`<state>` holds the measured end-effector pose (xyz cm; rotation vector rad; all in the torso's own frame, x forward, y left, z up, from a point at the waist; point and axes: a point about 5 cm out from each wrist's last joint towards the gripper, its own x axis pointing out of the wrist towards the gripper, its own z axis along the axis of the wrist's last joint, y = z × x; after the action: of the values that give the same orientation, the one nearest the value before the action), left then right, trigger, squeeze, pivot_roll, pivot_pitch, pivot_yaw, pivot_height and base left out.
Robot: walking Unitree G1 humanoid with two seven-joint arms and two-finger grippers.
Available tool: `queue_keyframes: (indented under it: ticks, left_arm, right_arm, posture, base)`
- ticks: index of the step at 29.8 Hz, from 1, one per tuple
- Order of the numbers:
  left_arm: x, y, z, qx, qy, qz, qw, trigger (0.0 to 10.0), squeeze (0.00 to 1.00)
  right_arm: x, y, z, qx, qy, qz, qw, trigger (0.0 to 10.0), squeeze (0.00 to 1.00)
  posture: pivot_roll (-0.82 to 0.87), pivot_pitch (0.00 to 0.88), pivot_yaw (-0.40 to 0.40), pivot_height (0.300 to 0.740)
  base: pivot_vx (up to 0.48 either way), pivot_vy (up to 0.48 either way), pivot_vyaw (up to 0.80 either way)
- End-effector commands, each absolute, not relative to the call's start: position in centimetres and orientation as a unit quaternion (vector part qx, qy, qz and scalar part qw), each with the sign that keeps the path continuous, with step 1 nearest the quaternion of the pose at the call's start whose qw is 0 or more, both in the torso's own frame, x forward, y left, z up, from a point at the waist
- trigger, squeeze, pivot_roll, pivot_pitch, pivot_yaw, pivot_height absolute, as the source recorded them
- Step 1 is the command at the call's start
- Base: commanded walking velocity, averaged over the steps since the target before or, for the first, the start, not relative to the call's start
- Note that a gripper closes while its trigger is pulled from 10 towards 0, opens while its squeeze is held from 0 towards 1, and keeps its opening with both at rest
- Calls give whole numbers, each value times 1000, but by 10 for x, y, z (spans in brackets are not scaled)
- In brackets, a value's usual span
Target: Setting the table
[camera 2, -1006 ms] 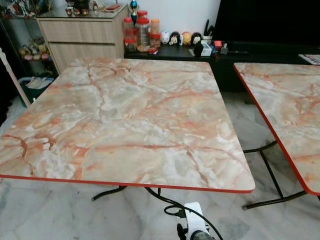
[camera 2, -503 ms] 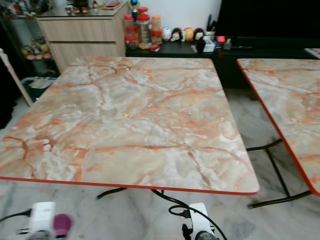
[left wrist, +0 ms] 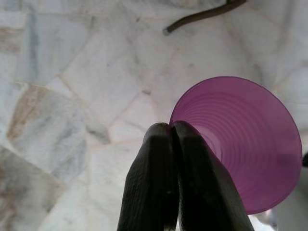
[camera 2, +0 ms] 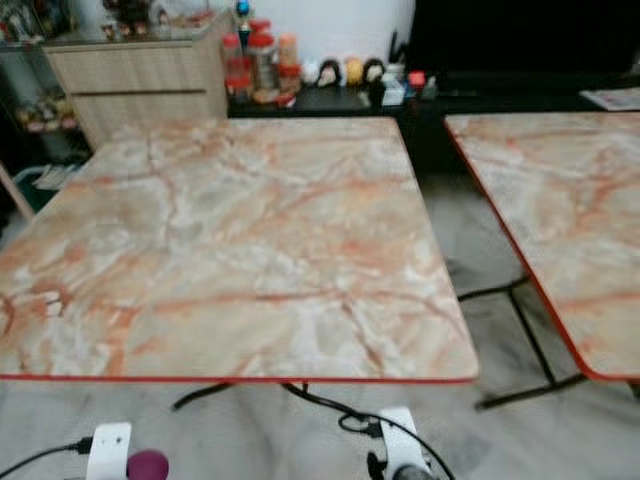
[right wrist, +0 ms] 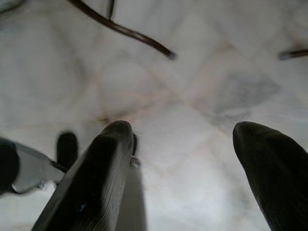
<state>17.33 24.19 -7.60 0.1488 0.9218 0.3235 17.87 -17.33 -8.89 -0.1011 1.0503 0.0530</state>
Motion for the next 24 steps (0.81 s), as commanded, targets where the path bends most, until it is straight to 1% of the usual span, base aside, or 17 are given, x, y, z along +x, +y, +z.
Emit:
queue_keyframes:
  ticks: [1,15,20,24]
  left_arm:
    - [169,245,-77,70,448,163,876,10000,0]
    - [170,244,-77,69,445,169,877,10000,0]
    - [169,243,-78,69,446,169,876,10000,0]
    - [169,240,-79,69,446,167,877,10000,0]
  right_arm:
    - [180,-169,-89,-48,501,30,863,10000,0]
    - [178,-174,-89,-52,504,21,862,10000,0]
    - [179,-175,-88,-46,497,18,866,10000,0]
    - [179,-178,-88,-64,499,22,864,10000,0]
  posture:
    - [32,0,3,732]
    - [21,0,1,732]
    - [13,0,1,732]
    - [8,0,0,732]
  base:
    - [0,-469,0]
    - [0,-471,0]
    - [0,-464,0]
    - [0,-446,0]
